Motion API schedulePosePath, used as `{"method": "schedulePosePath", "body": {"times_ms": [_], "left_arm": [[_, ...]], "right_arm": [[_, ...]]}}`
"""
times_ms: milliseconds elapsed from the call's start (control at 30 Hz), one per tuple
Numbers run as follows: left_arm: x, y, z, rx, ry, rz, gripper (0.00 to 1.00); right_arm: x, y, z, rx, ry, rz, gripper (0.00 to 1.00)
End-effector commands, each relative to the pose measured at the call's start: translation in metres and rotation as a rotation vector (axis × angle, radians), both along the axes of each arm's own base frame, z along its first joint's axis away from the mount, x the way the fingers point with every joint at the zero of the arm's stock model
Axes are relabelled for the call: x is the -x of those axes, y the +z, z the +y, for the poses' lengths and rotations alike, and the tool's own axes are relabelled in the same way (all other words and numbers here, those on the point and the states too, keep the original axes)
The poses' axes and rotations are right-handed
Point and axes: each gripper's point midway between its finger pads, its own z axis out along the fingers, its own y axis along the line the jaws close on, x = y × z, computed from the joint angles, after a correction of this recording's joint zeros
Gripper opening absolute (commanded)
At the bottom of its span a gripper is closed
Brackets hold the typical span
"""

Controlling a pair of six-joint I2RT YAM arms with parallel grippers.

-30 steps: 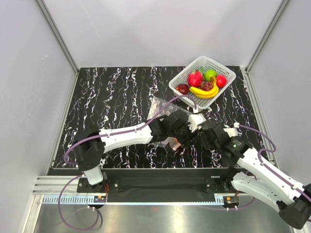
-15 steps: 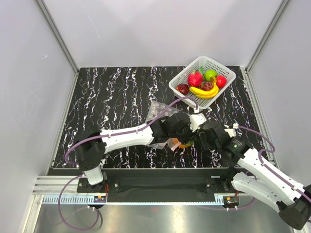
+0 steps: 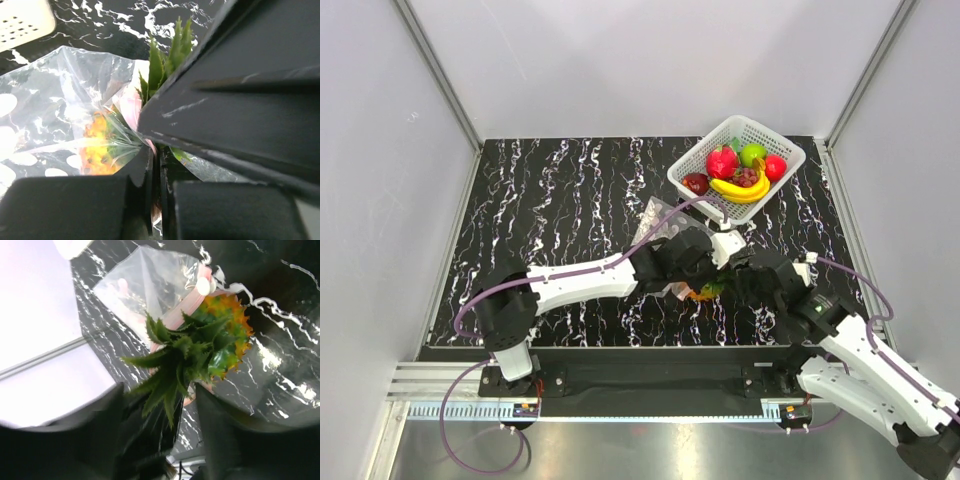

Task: Place the food in the zip-top bag and seal the zipper
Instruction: Place the fake fruit in the zipper food storage bag.

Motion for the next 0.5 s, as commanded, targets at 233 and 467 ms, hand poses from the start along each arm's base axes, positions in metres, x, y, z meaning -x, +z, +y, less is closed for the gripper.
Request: {"method": "schedulePosePath", "body": {"times_ms": [233, 467], "left_arm": [[-0.001, 0.023, 0.001, 0.029, 0.003, 0.018, 0.00], [-0.010, 0.055, 0.023, 0.083, 0.057, 0.097, 0.00]], "right_arm": [[-0.006, 0.085, -0.037, 0.078, -0.077, -0.249, 0.85], [0.004, 0.115, -0.079, 0.283, -0.078, -0.427, 0.82]]}}
